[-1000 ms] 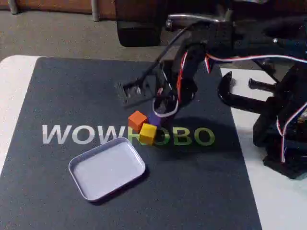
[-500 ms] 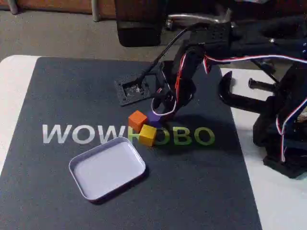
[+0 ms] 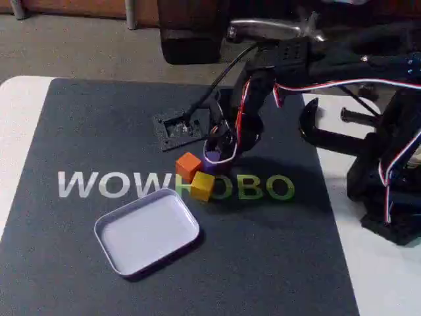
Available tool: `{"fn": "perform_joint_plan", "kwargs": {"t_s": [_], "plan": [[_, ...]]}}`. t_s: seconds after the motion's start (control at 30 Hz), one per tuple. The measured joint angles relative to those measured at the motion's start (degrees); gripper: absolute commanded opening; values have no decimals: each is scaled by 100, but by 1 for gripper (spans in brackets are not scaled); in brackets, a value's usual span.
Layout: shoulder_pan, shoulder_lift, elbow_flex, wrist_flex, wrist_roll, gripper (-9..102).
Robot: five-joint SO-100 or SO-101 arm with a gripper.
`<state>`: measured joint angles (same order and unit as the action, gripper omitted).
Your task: Move blocks one by one until all three blocks are in the tray.
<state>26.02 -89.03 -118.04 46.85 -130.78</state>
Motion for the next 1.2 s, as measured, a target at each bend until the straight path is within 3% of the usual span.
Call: {"fn": "perform_joint_plan", "kwargs": {"t_s": [0.3, 1.2], "plan": [[35, 0, 0, 0, 53, 7], [-589, -1081, 0, 264, 870, 7]]}}
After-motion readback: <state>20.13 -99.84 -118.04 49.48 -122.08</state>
